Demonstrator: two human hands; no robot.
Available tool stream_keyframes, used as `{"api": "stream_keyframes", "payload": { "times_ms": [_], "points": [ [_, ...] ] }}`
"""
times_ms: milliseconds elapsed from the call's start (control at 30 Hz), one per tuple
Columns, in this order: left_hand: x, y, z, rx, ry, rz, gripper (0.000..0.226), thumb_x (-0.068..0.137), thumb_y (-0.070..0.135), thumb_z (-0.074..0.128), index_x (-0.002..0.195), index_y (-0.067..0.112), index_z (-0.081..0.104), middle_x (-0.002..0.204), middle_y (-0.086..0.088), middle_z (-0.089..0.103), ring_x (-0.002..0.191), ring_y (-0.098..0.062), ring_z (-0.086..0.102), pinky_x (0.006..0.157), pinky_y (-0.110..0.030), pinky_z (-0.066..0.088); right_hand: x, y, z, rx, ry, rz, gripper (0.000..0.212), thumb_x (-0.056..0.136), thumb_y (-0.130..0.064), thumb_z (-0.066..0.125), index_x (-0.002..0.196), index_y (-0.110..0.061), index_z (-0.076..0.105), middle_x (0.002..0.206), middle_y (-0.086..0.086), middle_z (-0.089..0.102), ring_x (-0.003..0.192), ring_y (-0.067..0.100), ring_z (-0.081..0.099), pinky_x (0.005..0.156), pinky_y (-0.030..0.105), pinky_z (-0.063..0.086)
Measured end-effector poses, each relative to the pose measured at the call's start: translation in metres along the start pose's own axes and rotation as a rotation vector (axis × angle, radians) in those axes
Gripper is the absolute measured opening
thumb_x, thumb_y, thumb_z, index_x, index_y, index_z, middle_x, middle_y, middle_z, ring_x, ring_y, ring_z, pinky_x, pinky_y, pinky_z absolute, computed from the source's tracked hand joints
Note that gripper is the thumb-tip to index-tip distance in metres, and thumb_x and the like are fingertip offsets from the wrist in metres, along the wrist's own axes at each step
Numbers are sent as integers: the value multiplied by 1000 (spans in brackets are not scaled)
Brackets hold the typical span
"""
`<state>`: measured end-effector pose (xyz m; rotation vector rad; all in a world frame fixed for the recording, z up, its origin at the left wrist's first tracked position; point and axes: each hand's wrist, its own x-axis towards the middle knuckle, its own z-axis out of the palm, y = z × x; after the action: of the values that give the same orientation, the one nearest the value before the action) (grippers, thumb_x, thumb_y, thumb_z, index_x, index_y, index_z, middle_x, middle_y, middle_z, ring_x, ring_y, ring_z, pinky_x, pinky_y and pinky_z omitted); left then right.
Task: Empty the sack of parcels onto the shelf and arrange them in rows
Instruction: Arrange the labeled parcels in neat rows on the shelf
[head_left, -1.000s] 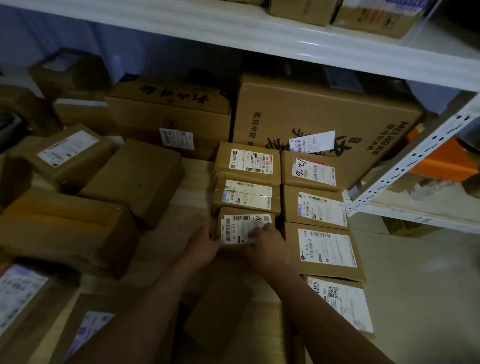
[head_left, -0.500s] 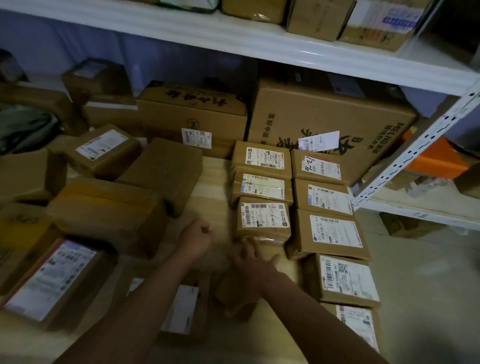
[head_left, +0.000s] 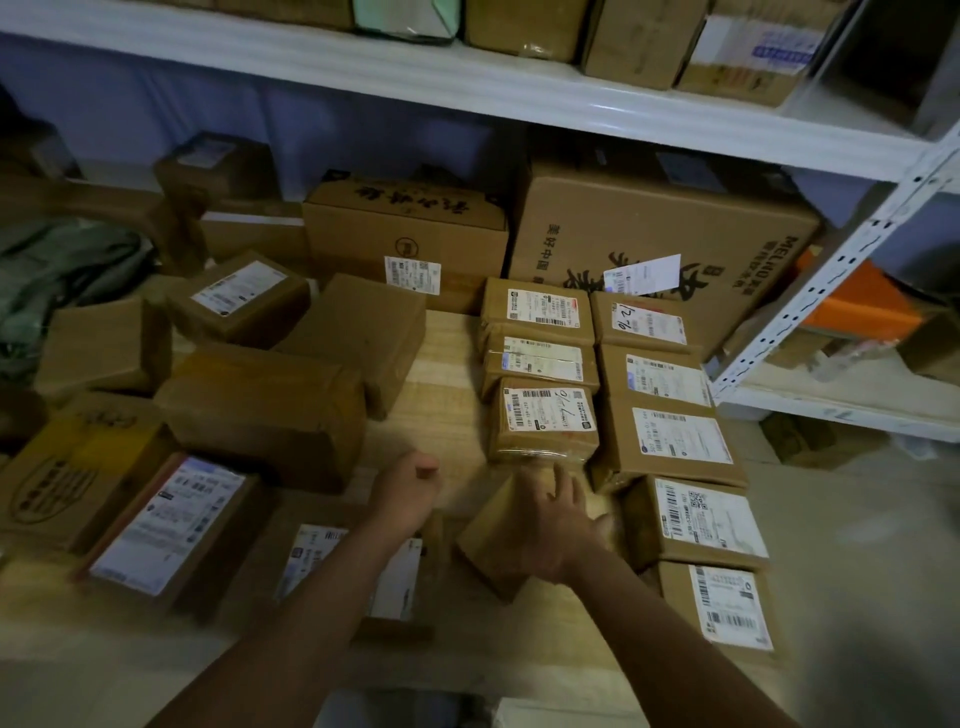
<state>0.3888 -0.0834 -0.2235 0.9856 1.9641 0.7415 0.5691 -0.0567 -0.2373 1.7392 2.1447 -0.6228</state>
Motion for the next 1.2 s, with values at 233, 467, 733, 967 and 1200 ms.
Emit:
{"api": "stream_keyframes", "payload": {
  "times_ms": [233, 467, 733, 967, 1200],
  "points": [
    [-9, 0, -3, -43, 11, 26, 23, 95, 14, 49, 115, 16, 60, 112, -1, 58, 94, -11, 50, 67, -20, 40, -1, -23, 30, -38, 10, 89, 123, 62, -63, 74, 148, -39, -10, 157, 14, -18, 143, 43, 0, 103, 64, 28],
    [-11, 9, 0, -162, 79, -5, 26, 95, 20, 49, 120, 15, 57, 117, -6, 59, 105, -21, 57, 82, -32, 47, 4, 10, -7, 1271, 56, 67, 68, 69, -50, 68, 131, -28, 49, 126, 10, 56, 107, 26, 55, 81, 37, 50],
    [-24, 31, 26, -753, -483, -208, 42, 79, 38, 62, 114, 16, 62, 117, -12, 66, 112, -29, 60, 94, -41, 48, -9, 43, -20, 1998, -438, -40, 65, 89, -58, 28, 128, -15, 56, 129, 24, 58, 116, 41, 55, 90, 51, 47],
    [-20, 30, 44, -705, -412, -220, 48, 75, 14, 69, 121, 17, 58, 106, -8, 72, 98, -24, 68, 73, -38, 54, 0, 56, -11, 1649, -90, 171, 42, 94, -48, 44, 107, -15, 67, 107, 11, 71, 96, 25, 67, 67, 32, 52],
    [-13, 32, 81, -519, -259, -274, 33, 82, 15, 68, 114, 13, 62, 108, -10, 71, 93, -22, 67, 71, -35, 52, 3, 75, 3, 1363, -185, 267, 36, 93, -42, 51, 113, -16, 65, 107, 8, 71, 101, 25, 66, 93, 44, 52]
  ]
}}
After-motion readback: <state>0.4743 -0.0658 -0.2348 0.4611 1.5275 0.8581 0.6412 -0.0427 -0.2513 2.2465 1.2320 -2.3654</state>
